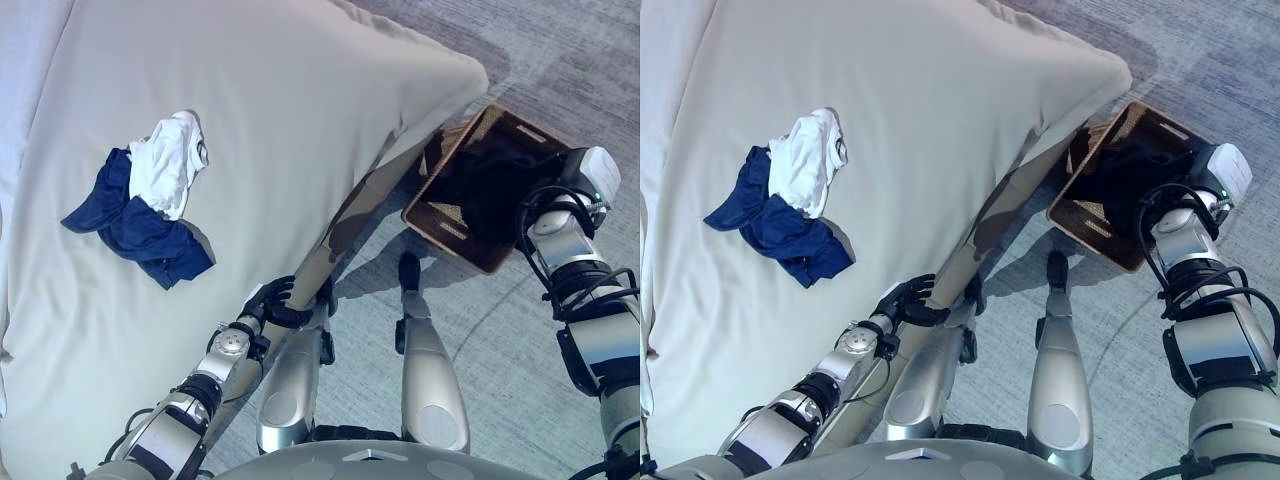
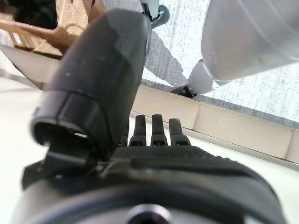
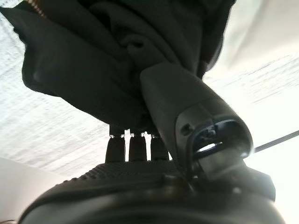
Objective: Pick up the clothes from the bed and place them into the basket
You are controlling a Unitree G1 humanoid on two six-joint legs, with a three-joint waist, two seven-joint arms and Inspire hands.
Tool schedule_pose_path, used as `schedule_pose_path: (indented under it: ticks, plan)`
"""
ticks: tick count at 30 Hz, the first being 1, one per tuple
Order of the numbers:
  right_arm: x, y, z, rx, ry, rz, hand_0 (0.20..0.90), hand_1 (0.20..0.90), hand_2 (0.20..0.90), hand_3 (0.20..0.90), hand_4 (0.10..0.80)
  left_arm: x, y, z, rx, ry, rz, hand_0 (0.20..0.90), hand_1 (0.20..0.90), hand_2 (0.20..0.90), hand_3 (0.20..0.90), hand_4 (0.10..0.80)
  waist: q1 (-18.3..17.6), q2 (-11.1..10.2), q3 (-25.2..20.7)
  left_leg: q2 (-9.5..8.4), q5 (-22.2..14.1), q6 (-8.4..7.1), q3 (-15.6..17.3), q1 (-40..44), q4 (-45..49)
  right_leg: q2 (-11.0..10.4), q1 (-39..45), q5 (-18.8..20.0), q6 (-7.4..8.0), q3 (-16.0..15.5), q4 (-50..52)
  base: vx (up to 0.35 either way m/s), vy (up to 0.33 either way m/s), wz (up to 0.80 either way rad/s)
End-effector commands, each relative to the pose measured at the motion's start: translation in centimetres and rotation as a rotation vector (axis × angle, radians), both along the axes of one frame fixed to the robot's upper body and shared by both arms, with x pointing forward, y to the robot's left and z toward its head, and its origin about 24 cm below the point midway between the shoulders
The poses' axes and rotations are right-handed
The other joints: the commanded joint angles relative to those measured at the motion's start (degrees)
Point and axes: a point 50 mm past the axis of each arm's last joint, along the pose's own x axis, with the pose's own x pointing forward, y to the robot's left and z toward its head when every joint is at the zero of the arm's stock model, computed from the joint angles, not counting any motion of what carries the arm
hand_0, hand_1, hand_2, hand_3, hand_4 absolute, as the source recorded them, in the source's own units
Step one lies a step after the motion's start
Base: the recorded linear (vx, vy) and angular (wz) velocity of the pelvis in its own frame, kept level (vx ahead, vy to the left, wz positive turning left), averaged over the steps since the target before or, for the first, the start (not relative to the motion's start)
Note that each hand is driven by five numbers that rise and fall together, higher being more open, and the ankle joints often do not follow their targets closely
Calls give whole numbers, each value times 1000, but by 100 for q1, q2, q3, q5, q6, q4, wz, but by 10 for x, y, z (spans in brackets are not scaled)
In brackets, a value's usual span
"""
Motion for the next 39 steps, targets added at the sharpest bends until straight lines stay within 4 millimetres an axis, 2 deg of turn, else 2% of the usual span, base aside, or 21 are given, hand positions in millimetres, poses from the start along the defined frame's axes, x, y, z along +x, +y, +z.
schedule_pose_path:
  ticks: [1,5,8,10,14,17,22,25,27,28,30,31,33,34,36,39]
  plan:
    - [8,-4,63,-169,-148,13,900,900,900,900,800,-11,22,-3,48,14,35,900,900,900,900,800,90,-125,104,-318,-444,189,-415,-728,870,27,-328,-445,-227,-354,581,1,-85,29]
    - [9,-6,63,-145,-151,-7,900,900,900,900,800,-13,28,-2,56,13,52,900,900,900,900,800,209,-154,104,-294,-371,207,-476,-933,826,76,-496,-460,-221,-405,633,20,-65,13]
    - [8,-1,69,-72,-283,11,900,900,900,900,800,-17,33,-4,55,23,72,900,900,900,900,800,249,-217,104,-236,-315,195,-516,-872,674,153,-419,-453,-232,-426,558,51,-6,11]
    - [6,9,86,-60,-443,31,900,900,900,900,800,-22,38,-7,47,41,96,900,900,900,900,800,230,-313,104,-169,-303,165,-513,-738,548,209,-275,-467,-231,-433,486,70,32,5]
    - [-23,15,111,-175,-703,8,900,900,900,900,800,-32,48,-12,48,62,149,900,900,900,900,800,81,-605,104,-62,-351,150,-450,-325,317,281,135,-456,-180,-436,281,74,65,3]
    - [-53,8,129,-275,-795,-76,900,900,900,900,800,-34,57,-14,53,83,192,900,900,900,900,800,-31,-836,99,-10,-416,162,-373,74,223,286,528,-405,-125,-450,117,72,91,5]
    - [-86,-10,135,-320,-822,-180,900,900,900,900,800,-53,63,-27,69,170,220,900,900,900,900,800,-124,-1137,-362,-1,-620,162,-245,646,126,225,1166,-382,-50,-464,-217,151,117,7]
    - [-95,0,152,-403,-891,-78,900,900,900,900,800,-68,60,-37,77,226,224,900,900,900,900,800,-81,-1290,-705,-82,-693,179,-227,976,85,155,1634,-261,1,-483,-561,169,151,-3]
    - [-92,25,166,-446,-902,136,900,900,900,900,800,-76,56,-43,81,259,217,900,900,900,900,800,9,-1357,-904,-149,-809,202,-233,1201,120,94,1924,-255,37,-523,-690,189,206,-13]
    - [-85,50,174,-419,-867,379,900,900,900,900,800,-81,55,-46,86,281,209,900,900,900,900,800,113,-1408,-1087,-210,-834,223,-263,1253,187,29,2046,-221,49,-584,-732,164,196,-11]
    - [-76,67,172,-390,-762,536,900,900,900,900,800,-85,55,-48,92,301,203,900,900,900,900,800,231,-1447,-1228,-269,-901,241,-311,1303,290,-26,2161,-248,46,-652,-721,152,181,-2]
    - [-63,80,163,-392,-627,651,900,900,900,900,800,-89,56,-50,100,319,199,900,900,900,900,800,360,-1507,-1362,-315,-967,266,-361,1350,393,-78,2297,-275,42,-741,-725,156,179,7]
    - [-53,91,155,-375,-523,749,900,900,900,900,800,-93,57,-52,107,330,190,900,900,900,900,800,482,-1554,-1438,-362,-1017,299,-426,1394,486,-126,2438,-300,38,-842,-724,157,162,22]
    - [-43,100,144,-392,-428,810,900,900,900,900,800,-98,58,-54,118,341,172,900,900,900,900,800,627,-1591,-1490,-393,-1040,315,-497,1447,537,-156,2562,-319,26,-942,-712,152,130,33]
    - [-31,110,132,-380,-357,862,900,900,900,900,800,-104,59,-56,130,350,156,900,900,900,900,800,809,-1628,-1503,-445,-1070,366,-650,1532,558,-183,2721,-347,30,-1056,-703,140,115,48]
    - [-16,122,120,-446,-296,848,900,900,900,900,800,-107,67,-56,153,356,158,900,900,900,900,800,1096,-1714,-1456,-494,-1076,420,-879,1574,564,-211,2863,-362,48,-1217,-674,100,79,58]
